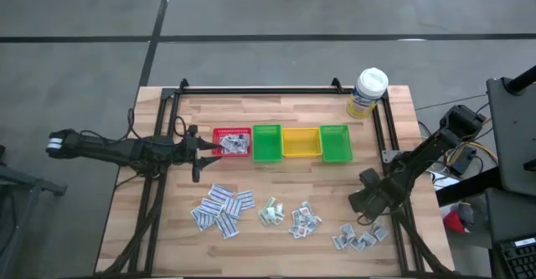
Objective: Pick & Place First Aid Supplies
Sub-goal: Put the alcohol pad into the red basket
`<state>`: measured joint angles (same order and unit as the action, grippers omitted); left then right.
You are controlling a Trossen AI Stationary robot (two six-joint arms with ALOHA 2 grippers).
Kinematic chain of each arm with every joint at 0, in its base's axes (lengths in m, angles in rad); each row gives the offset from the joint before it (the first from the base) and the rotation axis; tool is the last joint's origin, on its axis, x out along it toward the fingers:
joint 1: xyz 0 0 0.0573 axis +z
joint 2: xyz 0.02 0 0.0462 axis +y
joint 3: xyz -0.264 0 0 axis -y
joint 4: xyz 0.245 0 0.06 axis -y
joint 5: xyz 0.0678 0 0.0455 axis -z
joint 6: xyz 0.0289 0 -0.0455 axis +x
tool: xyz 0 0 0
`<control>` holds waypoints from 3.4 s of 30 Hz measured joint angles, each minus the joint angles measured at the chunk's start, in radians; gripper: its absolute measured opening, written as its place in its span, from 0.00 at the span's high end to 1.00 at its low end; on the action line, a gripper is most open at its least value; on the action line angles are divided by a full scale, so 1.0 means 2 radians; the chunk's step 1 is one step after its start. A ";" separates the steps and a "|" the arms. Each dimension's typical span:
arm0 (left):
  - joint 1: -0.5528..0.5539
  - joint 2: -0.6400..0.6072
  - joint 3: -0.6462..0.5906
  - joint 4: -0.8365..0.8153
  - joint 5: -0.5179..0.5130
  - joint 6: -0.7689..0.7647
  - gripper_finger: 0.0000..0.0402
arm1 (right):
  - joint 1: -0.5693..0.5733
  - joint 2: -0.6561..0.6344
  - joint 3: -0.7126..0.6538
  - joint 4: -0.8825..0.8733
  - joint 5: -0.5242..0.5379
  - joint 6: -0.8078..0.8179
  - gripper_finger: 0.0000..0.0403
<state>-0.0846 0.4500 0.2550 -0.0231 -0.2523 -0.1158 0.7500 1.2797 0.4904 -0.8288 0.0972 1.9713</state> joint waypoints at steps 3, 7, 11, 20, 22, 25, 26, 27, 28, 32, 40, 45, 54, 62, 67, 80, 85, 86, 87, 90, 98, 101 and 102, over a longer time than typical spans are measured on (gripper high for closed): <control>0.000 0.000 0.000 0.000 0.000 0.000 0.56 | 0.000 0.001 0.000 -0.001 0.006 -0.001 0.82; 0.000 0.000 0.000 0.000 0.000 0.000 0.56 | 0.000 0.004 -0.001 -0.002 0.021 -0.001 0.89; 0.000 0.000 0.000 0.000 0.000 0.000 0.55 | -0.001 0.005 -0.001 -0.004 0.032 -0.007 0.94; 0.000 0.000 0.000 0.000 0.000 0.000 0.55 | -0.001 0.005 -0.001 -0.010 0.040 -0.021 0.98; 0.000 0.000 0.000 0.000 0.000 0.000 0.56 | -0.001 0.005 -0.001 -0.011 0.046 -0.026 0.98; 0.000 0.000 0.000 0.000 0.000 0.000 0.55 | -0.001 0.003 0.001 -0.015 0.064 -0.038 0.98; 0.000 0.000 0.000 0.000 0.000 0.000 0.55 | -0.001 0.003 0.003 -0.016 0.073 -0.042 0.98; 0.000 0.000 0.000 0.000 0.000 0.000 0.55 | -0.001 0.004 0.006 -0.017 0.081 -0.046 0.98; 0.000 0.000 0.000 0.000 0.000 0.000 0.56 | -0.001 0.004 0.008 -0.018 0.091 -0.051 0.98; 0.000 0.000 0.000 0.000 0.000 0.000 0.55 | -0.002 0.003 0.022 -0.013 0.127 -0.073 0.98; 0.000 0.006 0.000 0.006 0.000 -0.022 0.55 | -0.002 0.000 0.043 0.044 0.247 -0.148 0.98; 0.000 0.038 0.000 0.045 0.011 -0.042 0.55 | -0.003 0.000 0.044 0.133 0.365 -0.236 0.98; 0.000 0.154 0.000 0.229 0.057 -0.048 0.56 | -0.052 -0.001 0.045 0.319 0.483 -0.508 0.98; -0.001 0.263 0.000 0.378 0.063 -0.063 0.55 | -0.108 -0.001 0.045 0.437 0.491 -0.699 0.98; -0.001 0.322 0.000 0.455 0.064 -0.073 0.55 | -0.129 -0.001 0.045 0.471 0.491 -0.759 0.98; -0.002 0.446 0.111 0.468 0.063 -0.073 0.55 | -0.150 0.086 0.066 0.669 0.532 -0.968 0.98; -0.002 0.483 0.145 0.466 0.064 -0.071 0.55 | -0.152 0.147 0.115 0.672 0.582 -1.003 0.98; -0.002 0.490 0.150 0.466 0.065 -0.069 0.56 | -0.152 0.158 0.125 0.671 0.581 -1.012 0.98; -0.003 0.497 0.155 0.463 0.066 -0.065 0.56 | -0.153 0.170 0.134 0.671 0.582 -1.017 0.98; -0.006 0.516 0.168 0.460 0.068 -0.053 0.55 | -0.155 0.199 0.161 0.671 0.582 -1.035 0.98; -0.014 0.545 0.174 0.463 0.069 -0.023 0.56 | -0.156 0.237 0.216 0.670 0.593 -1.078 0.98; -0.014 0.545 0.174 0.463 0.069 -0.022 0.55 | -0.156 0.245 0.231 0.671 0.593 -1.094 0.98; -0.014 0.544 0.174 0.464 0.069 -0.022 0.55 | -0.156 0.248 0.234 0.669 0.593 -1.099 0.98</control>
<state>-0.1135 1.5383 0.6027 0.9058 -0.1137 -0.1595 0.4381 1.7753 0.9589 0.5094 1.2839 -0.2268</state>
